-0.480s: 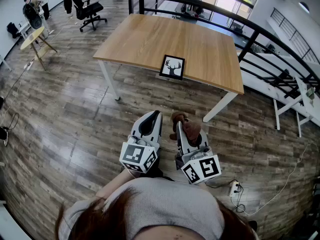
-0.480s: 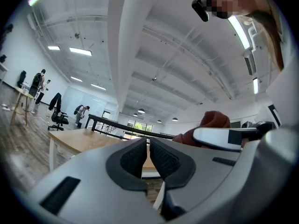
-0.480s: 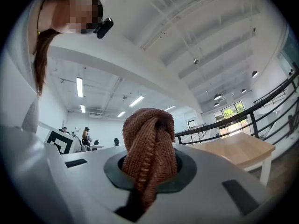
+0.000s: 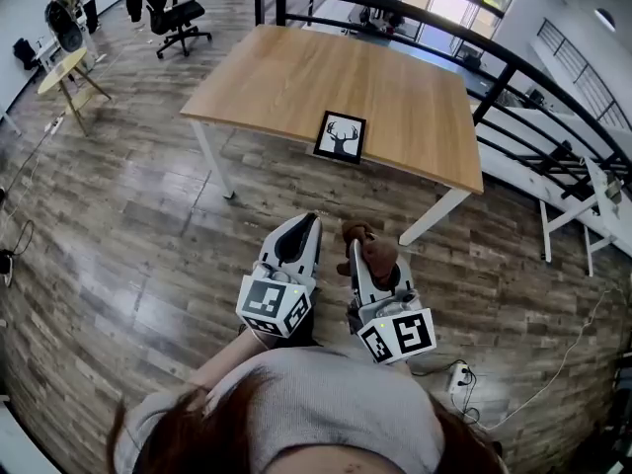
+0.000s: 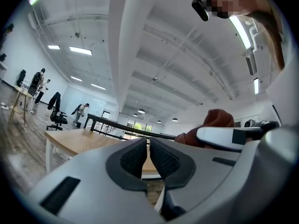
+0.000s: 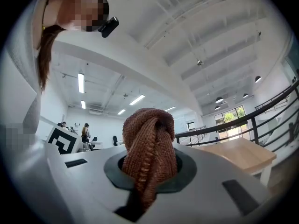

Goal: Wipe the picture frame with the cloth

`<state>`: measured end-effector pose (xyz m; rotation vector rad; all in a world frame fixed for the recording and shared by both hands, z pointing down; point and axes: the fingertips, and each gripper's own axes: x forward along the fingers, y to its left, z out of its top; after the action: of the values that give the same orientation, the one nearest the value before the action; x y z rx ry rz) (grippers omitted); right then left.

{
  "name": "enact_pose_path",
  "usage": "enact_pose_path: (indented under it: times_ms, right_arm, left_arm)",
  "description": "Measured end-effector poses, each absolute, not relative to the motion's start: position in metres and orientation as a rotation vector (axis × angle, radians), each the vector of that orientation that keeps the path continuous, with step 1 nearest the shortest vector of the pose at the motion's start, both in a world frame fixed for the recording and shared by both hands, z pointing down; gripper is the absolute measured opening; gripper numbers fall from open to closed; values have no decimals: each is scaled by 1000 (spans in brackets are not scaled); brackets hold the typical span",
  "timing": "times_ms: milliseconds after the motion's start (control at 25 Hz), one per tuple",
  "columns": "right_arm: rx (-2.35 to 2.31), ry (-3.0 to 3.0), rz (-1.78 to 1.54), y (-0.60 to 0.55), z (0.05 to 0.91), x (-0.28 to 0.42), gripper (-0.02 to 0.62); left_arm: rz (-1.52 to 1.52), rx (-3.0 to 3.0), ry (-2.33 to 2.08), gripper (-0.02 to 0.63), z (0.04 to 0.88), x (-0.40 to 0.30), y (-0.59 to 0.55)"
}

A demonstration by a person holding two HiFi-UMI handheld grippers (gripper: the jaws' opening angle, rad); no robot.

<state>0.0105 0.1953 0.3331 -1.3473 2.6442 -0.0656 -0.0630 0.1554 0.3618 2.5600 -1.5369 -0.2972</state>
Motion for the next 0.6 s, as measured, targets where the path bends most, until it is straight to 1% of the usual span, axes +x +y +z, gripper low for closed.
enact_pose_path:
  times_ms: [200, 600]
  right_arm:
    - [-1377, 2641, -58, 160, 337, 12, 46]
    - [-1408, 2646, -46, 46, 332, 9, 46]
  left_arm:
    - [-303, 2558, -1532, 11, 366, -63, 120]
    - [-320, 2559, -1499, 11, 359, -63, 3]
